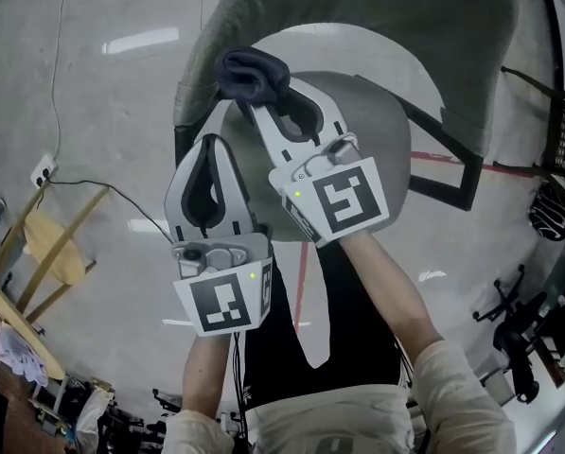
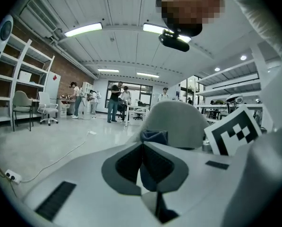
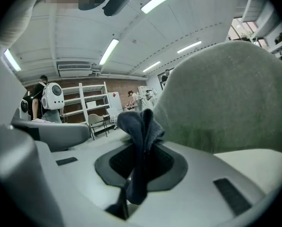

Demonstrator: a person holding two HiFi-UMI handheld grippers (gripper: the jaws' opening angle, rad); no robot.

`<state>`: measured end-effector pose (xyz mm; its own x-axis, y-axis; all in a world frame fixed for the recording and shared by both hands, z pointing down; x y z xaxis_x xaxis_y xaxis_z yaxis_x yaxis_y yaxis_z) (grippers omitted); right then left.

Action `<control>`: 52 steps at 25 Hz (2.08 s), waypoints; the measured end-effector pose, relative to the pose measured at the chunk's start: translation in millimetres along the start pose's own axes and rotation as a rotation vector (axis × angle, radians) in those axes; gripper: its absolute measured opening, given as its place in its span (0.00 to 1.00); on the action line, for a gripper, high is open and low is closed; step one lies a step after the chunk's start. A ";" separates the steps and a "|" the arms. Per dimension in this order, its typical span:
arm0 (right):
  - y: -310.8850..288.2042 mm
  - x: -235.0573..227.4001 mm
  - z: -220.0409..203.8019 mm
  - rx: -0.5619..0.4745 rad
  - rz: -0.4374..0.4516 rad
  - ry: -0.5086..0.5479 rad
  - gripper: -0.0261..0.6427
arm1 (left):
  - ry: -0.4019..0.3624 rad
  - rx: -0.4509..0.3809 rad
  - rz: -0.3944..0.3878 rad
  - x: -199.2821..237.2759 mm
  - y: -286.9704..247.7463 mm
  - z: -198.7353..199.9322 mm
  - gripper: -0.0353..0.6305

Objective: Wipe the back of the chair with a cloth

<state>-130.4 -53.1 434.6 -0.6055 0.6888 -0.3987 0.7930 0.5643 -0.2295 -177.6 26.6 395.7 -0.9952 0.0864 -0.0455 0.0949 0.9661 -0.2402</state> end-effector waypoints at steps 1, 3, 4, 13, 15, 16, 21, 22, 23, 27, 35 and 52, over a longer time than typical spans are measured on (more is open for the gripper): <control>-1.4 4.3 -2.9 0.007 0.012 0.004 0.13 | 0.002 0.007 0.004 -0.3 1.9 -1.9 0.08; -3.4 13.1 -7.1 0.018 0.034 0.007 0.13 | 0.012 0.015 0.016 2.0 6.6 -3.6 0.08; -4.8 17.4 -8.2 0.021 0.047 0.008 0.13 | 0.019 0.017 0.021 3.6 8.7 -3.8 0.08; -22.3 25.5 -12.2 0.035 0.088 0.013 0.13 | 0.022 -0.025 0.032 4.3 14.6 1.2 0.08; -29.1 17.5 -12.7 0.040 0.075 -0.023 0.13 | 0.030 0.000 0.041 5.1 14.6 -3.0 0.08; -32.3 13.9 -12.1 0.043 0.069 -0.026 0.13 | 0.030 0.004 0.042 5.4 14.6 -3.4 0.08; -38.4 10.2 -9.4 0.057 0.059 0.063 0.13 | 0.024 0.019 0.042 3.9 14.5 -5.2 0.08; -38.7 9.1 -9.4 0.060 0.053 0.071 0.13 | 0.022 0.022 0.044 4.3 14.6 -6.3 0.08; -39.3 7.2 -9.0 0.060 0.044 0.075 0.13 | 0.021 0.026 0.047 4.7 14.5 -7.3 0.08; -43.0 -5.8 -8.0 0.054 0.011 0.063 0.13 | 0.019 0.036 0.048 4.4 11.3 -9.2 0.08; -49.8 -46.2 2.4 0.037 -0.103 0.059 0.13 | 0.025 0.045 0.054 4.8 6.8 -14.5 0.08; -29.7 -119.9 18.9 -0.030 -0.401 -0.055 0.13 | -0.002 0.069 0.007 -13.1 -15.0 -17.0 0.08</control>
<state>-80.1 -161.1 472.4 -0.8614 0.3865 -0.3295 0.4918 0.7969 -0.3508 -166.4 15.2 416.4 -0.9945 0.0922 -0.0492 0.1029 0.9465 -0.3058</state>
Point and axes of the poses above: the fingertips, and each gripper's own axes: y backward along the fingers, x to its left, z out of its top, the point moved 1 cm from there along y, backward along the fingers, and after that the axes turned 10 degrees about -y, right-handed, at the moved point
